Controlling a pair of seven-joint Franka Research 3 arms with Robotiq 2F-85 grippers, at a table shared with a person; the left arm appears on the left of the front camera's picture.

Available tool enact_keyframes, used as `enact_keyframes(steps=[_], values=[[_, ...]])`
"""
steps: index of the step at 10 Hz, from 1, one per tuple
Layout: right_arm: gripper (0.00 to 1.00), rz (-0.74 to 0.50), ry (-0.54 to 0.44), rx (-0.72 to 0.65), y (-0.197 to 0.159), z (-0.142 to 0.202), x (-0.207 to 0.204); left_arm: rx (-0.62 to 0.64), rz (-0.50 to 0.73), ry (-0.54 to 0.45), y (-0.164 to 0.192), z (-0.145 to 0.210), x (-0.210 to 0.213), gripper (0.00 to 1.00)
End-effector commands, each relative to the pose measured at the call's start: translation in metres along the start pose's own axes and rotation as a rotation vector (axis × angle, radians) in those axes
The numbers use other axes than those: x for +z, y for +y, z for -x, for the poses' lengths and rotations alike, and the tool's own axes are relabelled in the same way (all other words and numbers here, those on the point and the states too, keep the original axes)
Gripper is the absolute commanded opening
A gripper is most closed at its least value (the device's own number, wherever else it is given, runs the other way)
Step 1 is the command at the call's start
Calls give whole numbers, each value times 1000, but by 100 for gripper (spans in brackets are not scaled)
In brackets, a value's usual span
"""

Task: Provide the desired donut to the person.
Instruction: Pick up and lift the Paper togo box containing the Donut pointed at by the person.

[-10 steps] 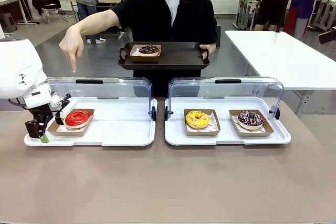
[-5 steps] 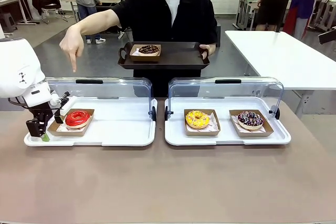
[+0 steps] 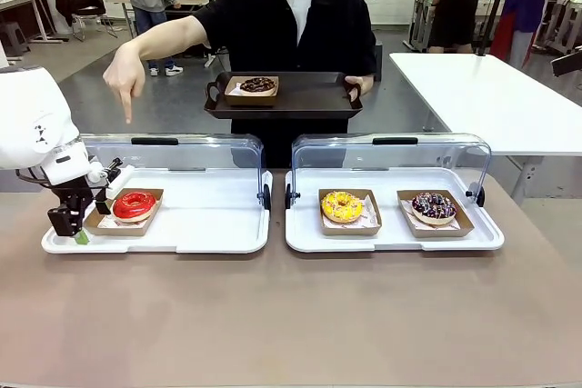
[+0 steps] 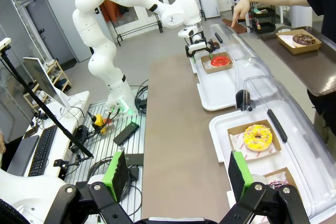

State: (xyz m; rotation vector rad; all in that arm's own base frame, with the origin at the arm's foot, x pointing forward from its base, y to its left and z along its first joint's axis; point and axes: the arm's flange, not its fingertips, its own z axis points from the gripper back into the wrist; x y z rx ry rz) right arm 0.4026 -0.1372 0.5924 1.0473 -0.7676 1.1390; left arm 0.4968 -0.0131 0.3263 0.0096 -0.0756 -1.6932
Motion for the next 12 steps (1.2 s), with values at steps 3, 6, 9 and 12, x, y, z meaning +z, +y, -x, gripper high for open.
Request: enact_keyframes(steps=[3,6,9,12], values=[[100,-7,-4,5,1,-1,0,-15,-16,-6,3,4,-2,2],[100,-7,-4,5,1,-1,0,-9,-14,-9,3,4,0,0],[100,-7,-4,5,1,-1,0,2,-6,-16,4,5,1,0],[100,-7,-4,5,1,-1,0,-6,6,-18,3,5,2,0]])
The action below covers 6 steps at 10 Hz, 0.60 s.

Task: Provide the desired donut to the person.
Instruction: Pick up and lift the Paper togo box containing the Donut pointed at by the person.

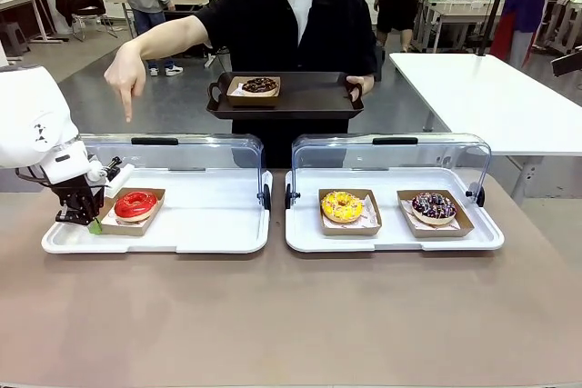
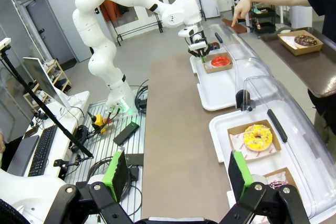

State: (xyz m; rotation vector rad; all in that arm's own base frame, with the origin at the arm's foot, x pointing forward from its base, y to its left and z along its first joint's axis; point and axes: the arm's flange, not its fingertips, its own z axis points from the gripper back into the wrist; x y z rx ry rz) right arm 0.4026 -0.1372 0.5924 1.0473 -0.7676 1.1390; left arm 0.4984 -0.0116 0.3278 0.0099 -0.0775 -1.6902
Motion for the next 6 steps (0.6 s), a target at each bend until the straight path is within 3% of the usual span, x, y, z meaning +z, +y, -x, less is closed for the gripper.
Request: enact_keyframes(steps=[1,3,6], values=[[100,-7,-4,5,1,-1,0,-20,21,-19,2,2,4,0],[100,-7,-4,5,1,-1,0,-38,100,-19,-2,-2,23,0],[100,-7,-4,5,1,-1,0,-84,181,-26,-17,-11,85,0]])
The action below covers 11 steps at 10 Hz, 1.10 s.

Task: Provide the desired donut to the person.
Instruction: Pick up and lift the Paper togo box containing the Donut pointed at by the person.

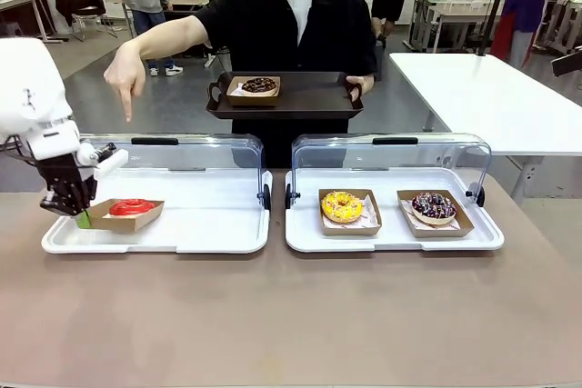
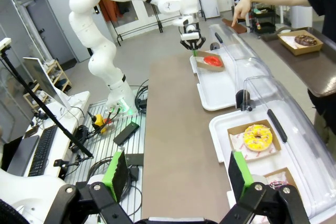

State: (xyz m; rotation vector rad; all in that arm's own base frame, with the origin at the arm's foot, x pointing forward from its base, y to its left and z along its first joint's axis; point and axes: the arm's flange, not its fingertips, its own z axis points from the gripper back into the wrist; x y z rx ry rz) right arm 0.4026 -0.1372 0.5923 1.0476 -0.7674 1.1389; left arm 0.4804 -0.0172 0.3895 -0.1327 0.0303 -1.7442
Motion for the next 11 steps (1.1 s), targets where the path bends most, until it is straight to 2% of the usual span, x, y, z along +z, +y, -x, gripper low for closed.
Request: enact_keyframes(steps=[1,3,6,11], values=[[100,-7,-4,5,1,-1,0,-12,49,33,-15,-7,36,0],[100,-7,-4,5,1,-1,0,30,99,48,-37,-19,67,0],[100,-7,-4,5,1,-1,0,39,84,52,-64,-34,118,0],[100,-7,-4,5,1,-1,0,98,-65,180,-70,-50,215,0]])
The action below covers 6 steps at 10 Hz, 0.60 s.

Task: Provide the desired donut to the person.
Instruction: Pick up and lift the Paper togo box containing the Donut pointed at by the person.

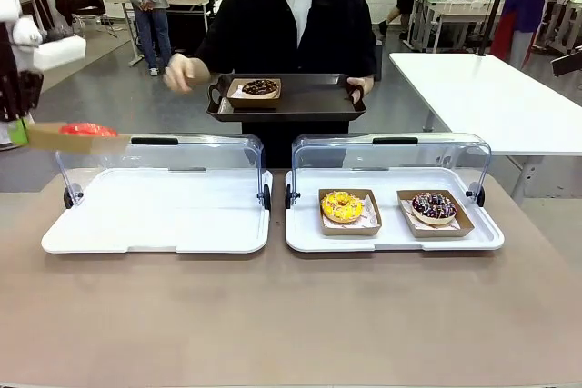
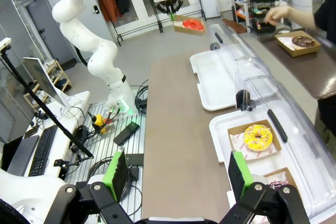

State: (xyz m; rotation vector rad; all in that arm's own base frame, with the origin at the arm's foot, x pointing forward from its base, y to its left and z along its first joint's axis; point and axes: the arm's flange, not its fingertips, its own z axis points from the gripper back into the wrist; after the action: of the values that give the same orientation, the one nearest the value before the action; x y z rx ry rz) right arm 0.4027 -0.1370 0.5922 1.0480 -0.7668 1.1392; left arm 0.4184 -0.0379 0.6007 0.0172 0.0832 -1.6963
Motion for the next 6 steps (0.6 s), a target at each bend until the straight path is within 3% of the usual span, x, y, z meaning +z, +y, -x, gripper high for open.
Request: enact_keyframes(steps=[1,6], values=[[100,-6,-4,5,1,-1,0,64,-54,56,15,2,30,0],[100,-6,-4,5,1,-1,0,176,-109,-46,79,48,52,0]])
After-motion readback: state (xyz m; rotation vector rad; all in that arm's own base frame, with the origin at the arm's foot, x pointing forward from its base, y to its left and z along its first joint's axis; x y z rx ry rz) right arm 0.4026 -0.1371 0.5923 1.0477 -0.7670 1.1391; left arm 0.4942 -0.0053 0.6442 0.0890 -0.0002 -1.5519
